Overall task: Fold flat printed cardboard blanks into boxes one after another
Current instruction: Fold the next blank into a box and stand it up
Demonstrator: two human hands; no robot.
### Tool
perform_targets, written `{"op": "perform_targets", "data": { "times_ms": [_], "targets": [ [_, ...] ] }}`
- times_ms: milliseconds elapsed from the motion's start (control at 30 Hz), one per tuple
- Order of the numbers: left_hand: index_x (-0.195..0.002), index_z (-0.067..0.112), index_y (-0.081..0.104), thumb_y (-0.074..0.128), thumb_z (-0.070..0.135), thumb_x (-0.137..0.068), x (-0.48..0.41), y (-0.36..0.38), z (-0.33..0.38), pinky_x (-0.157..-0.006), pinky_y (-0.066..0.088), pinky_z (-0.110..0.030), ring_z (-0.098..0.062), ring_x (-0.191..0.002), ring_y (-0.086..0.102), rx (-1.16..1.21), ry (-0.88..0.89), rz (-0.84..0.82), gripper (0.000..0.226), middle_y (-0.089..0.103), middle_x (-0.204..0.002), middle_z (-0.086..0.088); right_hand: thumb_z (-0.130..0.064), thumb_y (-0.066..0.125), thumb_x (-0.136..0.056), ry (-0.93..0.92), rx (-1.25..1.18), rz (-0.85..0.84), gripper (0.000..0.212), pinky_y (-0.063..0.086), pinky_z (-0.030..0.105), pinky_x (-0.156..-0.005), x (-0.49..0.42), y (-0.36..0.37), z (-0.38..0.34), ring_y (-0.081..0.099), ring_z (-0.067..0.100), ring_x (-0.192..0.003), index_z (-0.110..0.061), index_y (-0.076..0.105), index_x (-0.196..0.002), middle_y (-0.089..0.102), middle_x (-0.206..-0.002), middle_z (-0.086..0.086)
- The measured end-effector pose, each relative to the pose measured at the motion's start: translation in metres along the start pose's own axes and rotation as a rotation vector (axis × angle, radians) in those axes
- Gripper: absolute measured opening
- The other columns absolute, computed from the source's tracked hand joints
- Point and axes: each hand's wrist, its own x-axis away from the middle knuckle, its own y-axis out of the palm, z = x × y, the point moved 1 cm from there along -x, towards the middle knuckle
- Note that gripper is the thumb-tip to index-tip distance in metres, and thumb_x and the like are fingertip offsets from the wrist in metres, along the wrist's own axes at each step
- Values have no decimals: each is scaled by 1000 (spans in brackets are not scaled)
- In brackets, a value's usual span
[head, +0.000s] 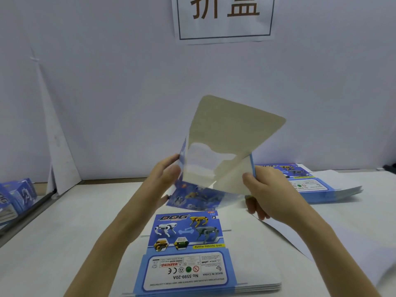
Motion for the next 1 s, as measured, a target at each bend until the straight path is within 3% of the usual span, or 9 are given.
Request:
{"op": "perform_targets", "data": {
  "times_ms": [100,233,333,433,567,667,733,867,1000],
  "targets": [
    [-130,30,53,45,44,-97,0,1,9,-106,41,-45,-13,-107,61,-7,-169,96,36,64,-123,4,-17,36,-96,-29,38,-19,31,34,20,-37,1,3,-2,42,12,-31,-10,47,-68,56,-40,1],
    [-113,30,59,50,41,-87,22,7,27,-105,40,-46,-19,-117,54,16,-172,0,30,62,-121,1,-19,38,-96,-88,82,9,36,33,15,-37,2,5,-6,42,7,-30,-13,44,-61,54,-38,-1],
    [-130,2,50,36,4,-101,34,-1,23,-94,38,-39,-29,-109,48,27,-40,-136,32,50,-116,-13,-18,40,-95,-122,153,37,39,34,16,-40,3,6,-7,45,6,-32,-12,42,-56,55,-40,2],
    [-136,-9,42,35,1,-101,38,-10,22,-103,34,-43,-41,-125,44,140,-44,-41,37,47,-136,-28,-19,39,-95,-137,210,42,40,33,18,-44,4,9,-9,48,3,-41,-12,42,-56,62,-47,5],
    [-121,23,59,69,51,-51,33,-8,19,-85,53,-47,-27,-113,61,159,-126,-86,76,68,-115,-7,-18,40,-94,-164,205,90,39,40,21,-50,5,7,-12,50,9,-43,-11,42,-56,61,-47,5],
    [-123,26,57,81,63,-35,26,-12,7,-80,57,-44,-26,-110,64,135,-120,-142,98,68,-117,-3,-20,40,-94,-192,226,141,40,40,27,-57,8,0,-14,53,16,-49,-11,41,-55,58,-47,9],
    [-121,25,55,76,60,-44,23,-7,4,-80,57,-40,-27,-107,64,96,-127,-81,86,66,-118,-8,-20,40,-95,-214,258,163,40,41,33,-58,12,-1,-18,53,21,-53,-11,39,-56,57,-50,10],
    [-95,20,54,57,35,-87,19,2,-3,-76,44,-36,-27,-86,55,-119,-95,189,18,59,-103,-23,-25,39,-97,-260,389,161,38,28,36,-53,17,9,-25,43,19,-56,-19,32,-60,44,-53,3],
    [-70,8,42,35,21,-101,11,2,-13,-61,34,-30,-21,-62,45,-512,-31,329,35,47,-67,-14,-32,36,-96,-246,450,150,35,23,29,-49,12,16,-22,38,17,-56,-21,28,-63,40,-56,0]
  ]
}}
